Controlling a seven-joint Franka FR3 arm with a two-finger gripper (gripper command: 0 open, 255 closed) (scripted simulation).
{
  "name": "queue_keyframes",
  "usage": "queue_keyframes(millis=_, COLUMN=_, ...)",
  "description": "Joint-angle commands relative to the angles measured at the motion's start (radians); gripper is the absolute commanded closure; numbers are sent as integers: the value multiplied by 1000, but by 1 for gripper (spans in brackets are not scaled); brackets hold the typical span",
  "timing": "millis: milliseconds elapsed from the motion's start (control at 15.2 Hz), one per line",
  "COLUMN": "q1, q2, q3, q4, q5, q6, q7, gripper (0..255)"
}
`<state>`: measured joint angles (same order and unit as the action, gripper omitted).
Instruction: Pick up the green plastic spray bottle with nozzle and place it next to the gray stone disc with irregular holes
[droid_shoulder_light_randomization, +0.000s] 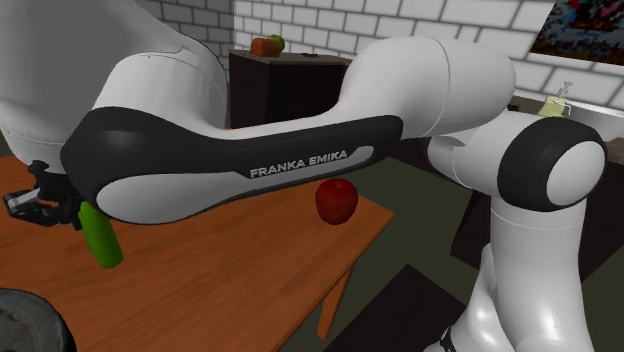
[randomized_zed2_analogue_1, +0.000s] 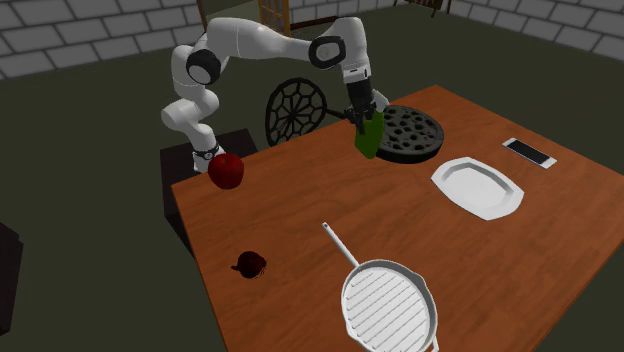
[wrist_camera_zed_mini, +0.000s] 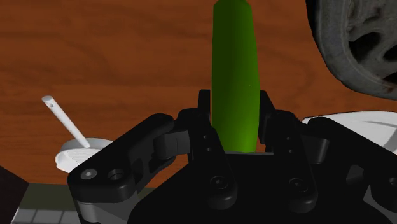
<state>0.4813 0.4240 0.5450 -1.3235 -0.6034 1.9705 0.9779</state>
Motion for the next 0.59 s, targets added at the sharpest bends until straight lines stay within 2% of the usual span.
queue_keyframes(millis=0, q1=-5, q2=-2, q3=-2, q4=-27, q5=-3, q6=24, q7=10, gripper=255)
queue_keyframes(millis=528, q1=-17, q2=1, q3=-11, q4=-126, q5=-26, q6=118, q7=55, gripper=255)
